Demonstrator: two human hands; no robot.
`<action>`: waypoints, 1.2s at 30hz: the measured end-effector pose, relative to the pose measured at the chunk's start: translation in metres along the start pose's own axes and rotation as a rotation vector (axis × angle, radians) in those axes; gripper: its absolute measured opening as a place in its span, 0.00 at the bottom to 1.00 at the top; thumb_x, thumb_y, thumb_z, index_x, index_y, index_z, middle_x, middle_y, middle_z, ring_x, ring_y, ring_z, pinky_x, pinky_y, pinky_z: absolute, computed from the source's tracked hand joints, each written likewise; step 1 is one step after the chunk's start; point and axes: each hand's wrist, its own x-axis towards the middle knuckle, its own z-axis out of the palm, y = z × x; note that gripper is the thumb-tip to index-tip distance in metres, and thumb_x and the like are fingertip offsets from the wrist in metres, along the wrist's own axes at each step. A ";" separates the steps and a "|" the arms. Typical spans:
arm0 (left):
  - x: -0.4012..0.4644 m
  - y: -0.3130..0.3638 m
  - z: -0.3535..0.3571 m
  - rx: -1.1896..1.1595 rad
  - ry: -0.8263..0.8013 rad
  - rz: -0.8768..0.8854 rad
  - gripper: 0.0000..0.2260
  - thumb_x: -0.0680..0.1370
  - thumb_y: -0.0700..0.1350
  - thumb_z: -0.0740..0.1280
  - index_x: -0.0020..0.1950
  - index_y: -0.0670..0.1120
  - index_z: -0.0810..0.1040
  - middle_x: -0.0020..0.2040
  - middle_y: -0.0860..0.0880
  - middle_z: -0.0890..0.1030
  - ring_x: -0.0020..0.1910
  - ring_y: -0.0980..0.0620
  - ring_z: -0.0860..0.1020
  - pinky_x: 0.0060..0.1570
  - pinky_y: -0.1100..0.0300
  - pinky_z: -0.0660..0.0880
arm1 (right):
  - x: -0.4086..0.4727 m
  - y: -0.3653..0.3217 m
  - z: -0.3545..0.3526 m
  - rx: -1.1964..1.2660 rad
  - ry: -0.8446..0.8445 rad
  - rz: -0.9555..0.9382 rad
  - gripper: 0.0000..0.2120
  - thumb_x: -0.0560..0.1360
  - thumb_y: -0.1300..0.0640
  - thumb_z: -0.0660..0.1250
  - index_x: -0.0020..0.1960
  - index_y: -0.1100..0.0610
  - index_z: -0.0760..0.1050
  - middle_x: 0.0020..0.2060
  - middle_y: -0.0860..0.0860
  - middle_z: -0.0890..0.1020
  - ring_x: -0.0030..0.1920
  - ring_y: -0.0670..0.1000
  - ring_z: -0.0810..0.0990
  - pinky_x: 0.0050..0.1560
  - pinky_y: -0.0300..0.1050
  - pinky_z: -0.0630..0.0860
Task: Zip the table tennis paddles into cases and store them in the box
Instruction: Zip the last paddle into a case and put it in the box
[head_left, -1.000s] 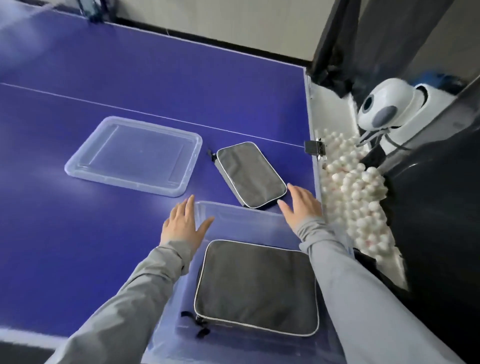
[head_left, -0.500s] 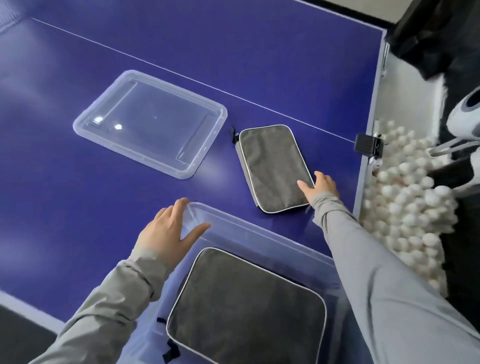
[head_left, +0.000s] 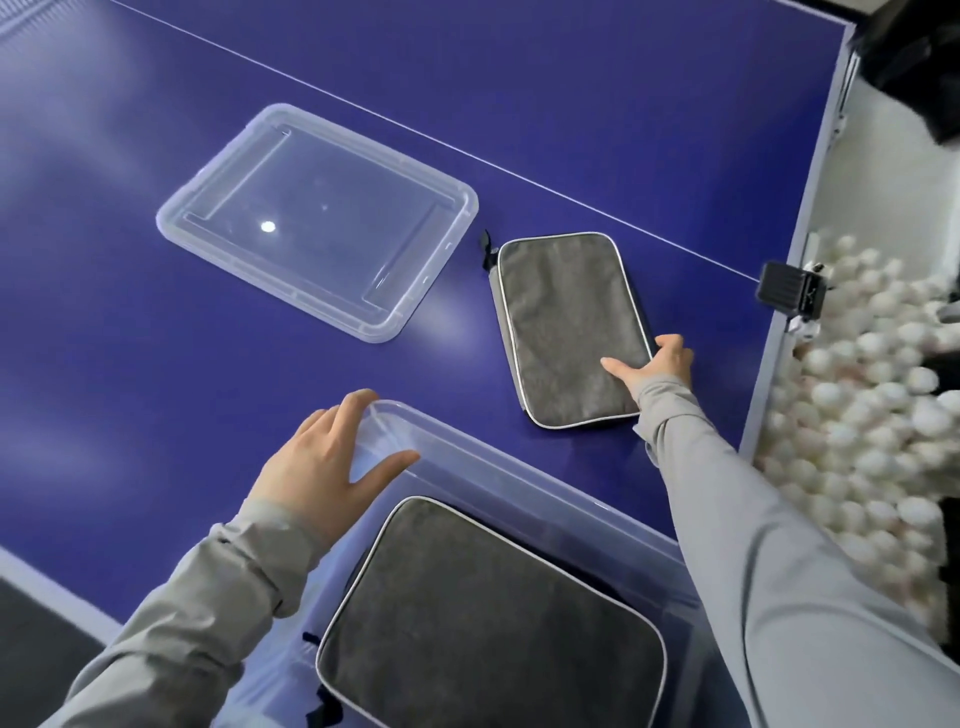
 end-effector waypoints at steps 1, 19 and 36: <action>0.000 0.000 0.000 0.001 0.000 -0.001 0.33 0.68 0.66 0.58 0.66 0.47 0.68 0.55 0.48 0.78 0.57 0.45 0.74 0.49 0.50 0.74 | -0.002 -0.002 -0.002 0.029 0.010 -0.020 0.38 0.62 0.50 0.78 0.64 0.61 0.63 0.62 0.60 0.67 0.58 0.61 0.72 0.57 0.52 0.70; 0.004 -0.014 0.004 -0.103 -0.073 0.055 0.28 0.74 0.62 0.63 0.68 0.49 0.62 0.58 0.47 0.76 0.58 0.46 0.73 0.53 0.51 0.73 | -0.100 -0.066 -0.086 0.534 0.328 -0.254 0.28 0.64 0.60 0.76 0.58 0.60 0.66 0.49 0.50 0.71 0.46 0.49 0.72 0.40 0.24 0.66; -0.024 -0.135 -0.122 -1.337 -0.039 -0.238 0.16 0.75 0.56 0.66 0.55 0.47 0.72 0.35 0.57 0.80 0.29 0.60 0.79 0.29 0.64 0.74 | -0.378 -0.172 0.018 0.779 0.083 -0.319 0.23 0.64 0.68 0.76 0.51 0.55 0.67 0.43 0.46 0.75 0.36 0.37 0.77 0.38 0.24 0.71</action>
